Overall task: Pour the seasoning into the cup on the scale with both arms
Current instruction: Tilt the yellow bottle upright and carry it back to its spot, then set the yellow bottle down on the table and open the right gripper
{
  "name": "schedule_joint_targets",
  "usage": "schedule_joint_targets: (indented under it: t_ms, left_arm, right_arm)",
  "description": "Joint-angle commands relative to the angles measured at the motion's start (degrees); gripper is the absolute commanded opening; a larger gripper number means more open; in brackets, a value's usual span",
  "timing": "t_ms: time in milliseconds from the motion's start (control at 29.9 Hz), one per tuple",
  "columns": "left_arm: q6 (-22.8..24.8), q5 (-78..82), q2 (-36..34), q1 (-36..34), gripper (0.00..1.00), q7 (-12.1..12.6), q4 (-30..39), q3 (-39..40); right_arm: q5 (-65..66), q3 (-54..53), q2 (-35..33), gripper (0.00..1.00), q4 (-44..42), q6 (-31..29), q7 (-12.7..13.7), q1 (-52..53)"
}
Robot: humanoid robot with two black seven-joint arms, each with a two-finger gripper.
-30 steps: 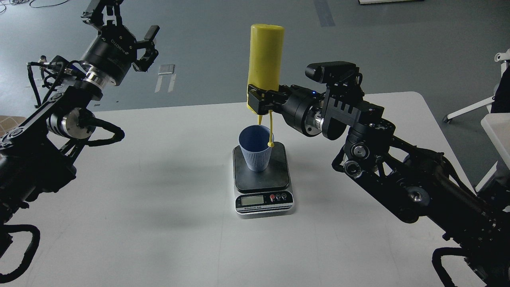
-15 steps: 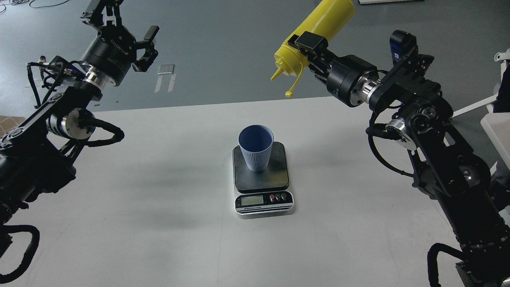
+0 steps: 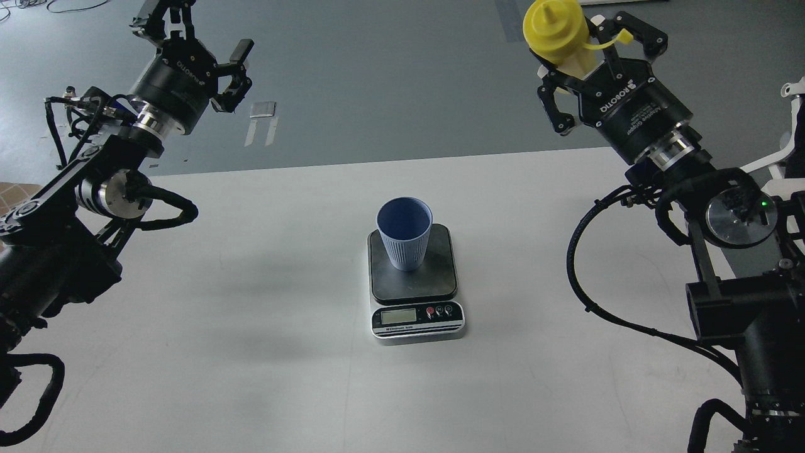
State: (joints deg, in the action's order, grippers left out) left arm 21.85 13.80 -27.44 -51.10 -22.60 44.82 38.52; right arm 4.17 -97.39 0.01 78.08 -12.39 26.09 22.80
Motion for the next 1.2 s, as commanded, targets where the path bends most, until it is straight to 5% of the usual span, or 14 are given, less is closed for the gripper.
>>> schedule_joint_targets:
  t_ms: [0,502,1171]
  left_arm:
    - [0.0,0.1,0.0,0.0,0.98,0.0,0.0,0.0]
    - [0.0,0.1,0.0,0.0,0.97,0.0,0.0,0.0]
    - [0.0,0.1,0.0,0.1,0.97,0.0,0.0,0.0]
  right_arm:
    - [-5.0,-3.0,0.0,0.00,0.1,1.6,0.1,-3.3]
    - [-19.3,-4.6,0.0,0.00,-0.7,3.7,-1.0,-17.4]
    - [-20.1,-4.0,0.0,0.00,-12.3,2.7,-0.9,-17.4]
